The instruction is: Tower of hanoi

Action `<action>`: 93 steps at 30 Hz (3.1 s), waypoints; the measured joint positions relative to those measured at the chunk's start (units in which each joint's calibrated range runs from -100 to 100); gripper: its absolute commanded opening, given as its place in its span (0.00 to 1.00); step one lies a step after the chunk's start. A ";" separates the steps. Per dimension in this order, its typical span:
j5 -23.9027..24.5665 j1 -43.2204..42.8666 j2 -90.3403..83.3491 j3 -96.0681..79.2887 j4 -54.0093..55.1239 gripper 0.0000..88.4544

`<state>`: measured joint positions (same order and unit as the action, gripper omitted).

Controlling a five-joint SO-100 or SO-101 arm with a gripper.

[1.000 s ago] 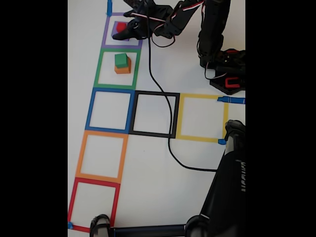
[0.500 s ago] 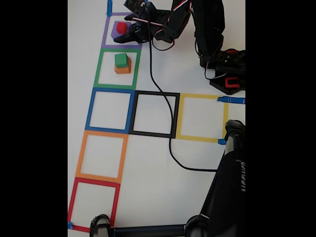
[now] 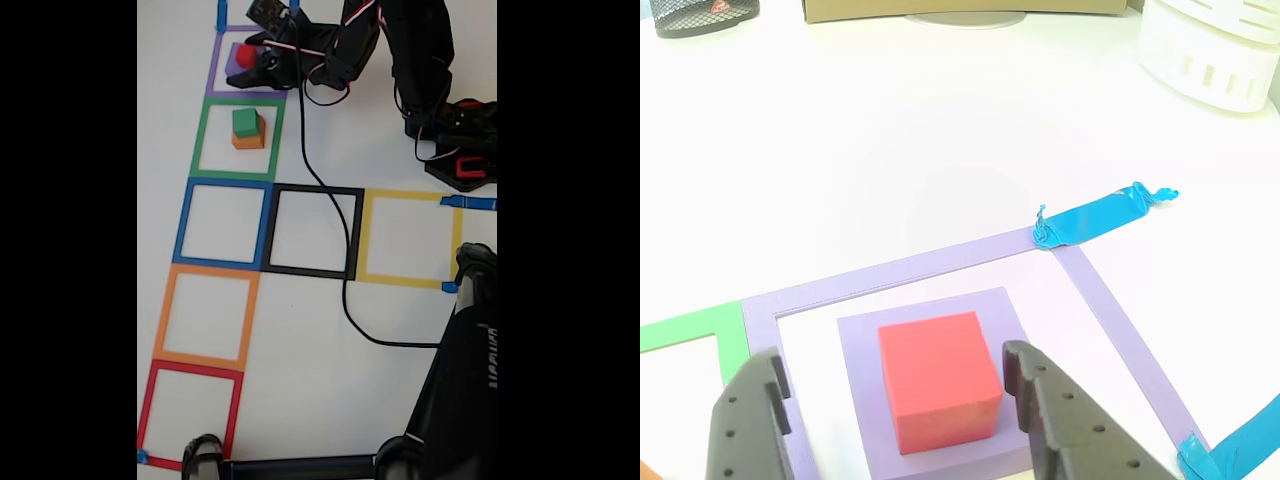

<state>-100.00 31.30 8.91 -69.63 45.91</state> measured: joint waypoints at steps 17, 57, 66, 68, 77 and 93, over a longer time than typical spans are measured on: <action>0.36 0.00 0.00 0.27 0.00 0.07; 0.00 -8.54 -44.41 26.38 -86.58 0.01; 0.00 -13.81 -48.37 44.44 -111.73 0.01; 0.18 -15.68 -48.46 48.61 -116.24 0.01; 0.00 -23.87 -48.97 66.31 -132.12 0.01; 0.36 -27.03 -55.47 31.16 -104.55 0.01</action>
<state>-99.64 4.27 -46.56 -38.47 -58.65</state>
